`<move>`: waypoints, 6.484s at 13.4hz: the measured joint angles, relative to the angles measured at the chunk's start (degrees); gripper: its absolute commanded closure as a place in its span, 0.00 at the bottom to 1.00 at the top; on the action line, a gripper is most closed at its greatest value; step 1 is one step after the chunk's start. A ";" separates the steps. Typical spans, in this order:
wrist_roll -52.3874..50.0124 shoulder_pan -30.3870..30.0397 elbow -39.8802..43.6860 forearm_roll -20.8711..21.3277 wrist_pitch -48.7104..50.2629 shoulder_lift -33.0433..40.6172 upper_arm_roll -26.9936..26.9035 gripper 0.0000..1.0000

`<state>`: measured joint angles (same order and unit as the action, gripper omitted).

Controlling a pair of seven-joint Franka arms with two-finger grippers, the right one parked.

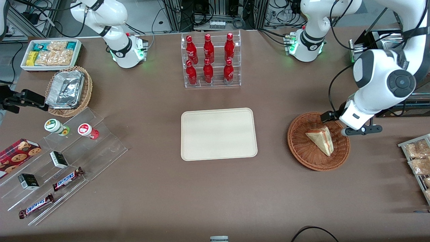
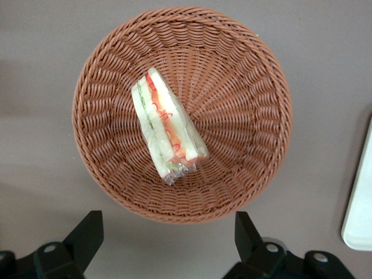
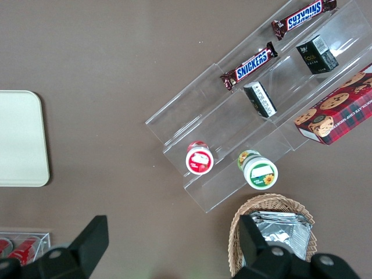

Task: Place sandwich from basket to tray
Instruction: 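Move the open left gripper above the sandwich in the wicker basket, then lower the open left gripper around the wrapped sandwich in the basket, then close the left gripper on the sandwich and lift it, then carry the held sandwich with the left gripper over the cream tray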

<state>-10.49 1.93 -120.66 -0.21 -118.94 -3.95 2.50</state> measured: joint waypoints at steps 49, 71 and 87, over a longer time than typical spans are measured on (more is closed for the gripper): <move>-31.12 3.28 4.52 1.47 0.18 -7.31 0.76 0.99; -31.21 28.79 30.71 -0.01 1.75 -28.39 7.93 1.00; -37.95 34.14 38.61 0.34 3.35 -36.90 7.94 1.00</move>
<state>-48.44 36.07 -82.05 0.12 -115.60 -40.84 10.44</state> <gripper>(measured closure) 0.863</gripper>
